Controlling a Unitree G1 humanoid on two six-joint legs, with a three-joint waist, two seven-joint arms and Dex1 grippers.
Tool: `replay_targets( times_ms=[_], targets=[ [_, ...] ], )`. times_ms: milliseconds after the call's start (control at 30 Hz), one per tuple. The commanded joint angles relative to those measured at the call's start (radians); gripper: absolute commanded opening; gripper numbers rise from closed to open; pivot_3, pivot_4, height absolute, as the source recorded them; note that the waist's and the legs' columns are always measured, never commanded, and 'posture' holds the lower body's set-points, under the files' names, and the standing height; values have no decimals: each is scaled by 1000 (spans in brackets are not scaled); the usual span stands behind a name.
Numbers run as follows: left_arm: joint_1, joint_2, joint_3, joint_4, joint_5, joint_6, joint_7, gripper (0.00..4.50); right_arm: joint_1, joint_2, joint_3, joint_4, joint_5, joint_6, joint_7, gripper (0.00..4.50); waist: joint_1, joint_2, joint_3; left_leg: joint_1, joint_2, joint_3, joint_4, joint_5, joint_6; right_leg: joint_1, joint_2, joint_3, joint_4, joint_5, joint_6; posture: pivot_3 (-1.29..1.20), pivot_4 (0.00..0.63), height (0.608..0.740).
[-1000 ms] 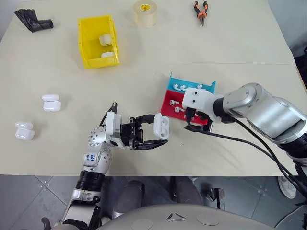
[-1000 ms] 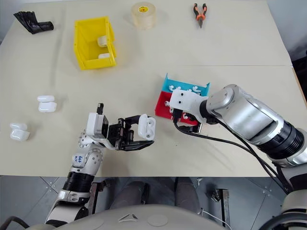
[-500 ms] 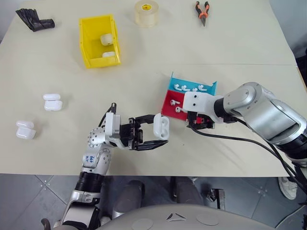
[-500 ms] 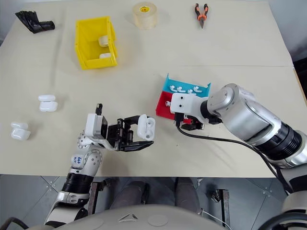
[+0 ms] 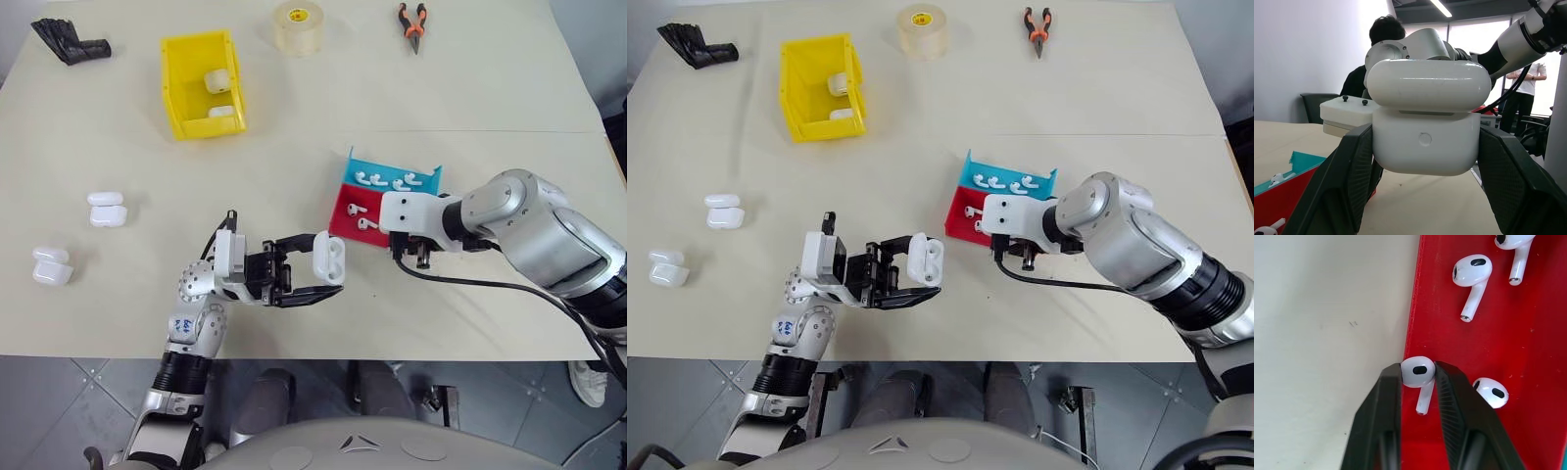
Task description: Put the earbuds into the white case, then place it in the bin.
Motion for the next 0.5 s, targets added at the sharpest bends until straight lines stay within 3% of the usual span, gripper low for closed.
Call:
replay_targets(
  times_ms=[33, 167, 267, 500],
  targets=[
    [9, 2, -2, -39, -10, -4, 3, 2802, 12, 5, -24, 1, -28, -10, 8, 1119, 0, 0, 0, 0, 0, 0, 0, 0, 0, 0, 0, 0, 0, 0, 0, 0, 150, 740],
    [14, 2, -3, -45, -10, -4, 7, 2802, 20, 10, -28, 2, -41, -17, 18, 1119, 0, 0, 0, 0, 0, 0, 0, 0, 0, 0, 0, -1, 0, 0, 0, 0, 150, 740],
    [18, 3, -4, -49, -9, -3, 9, 2802, 26, 16, -33, 3, -50, -21, 24, 573, 0, 0, 0, 0, 0, 0, 0, 0, 0, 0, 0, -1, 0, 0, 0, 0, 150, 740],
    [18, 13, -12, -52, -25, 9, -17, 2802, 55, 8, -141, -66, -8, 22, 25, 534, 0, 0, 0, 0, 0, 0, 0, 0, 0, 0, -1, -2, 0, 0, 0, 0, 150, 740]
  ],
)
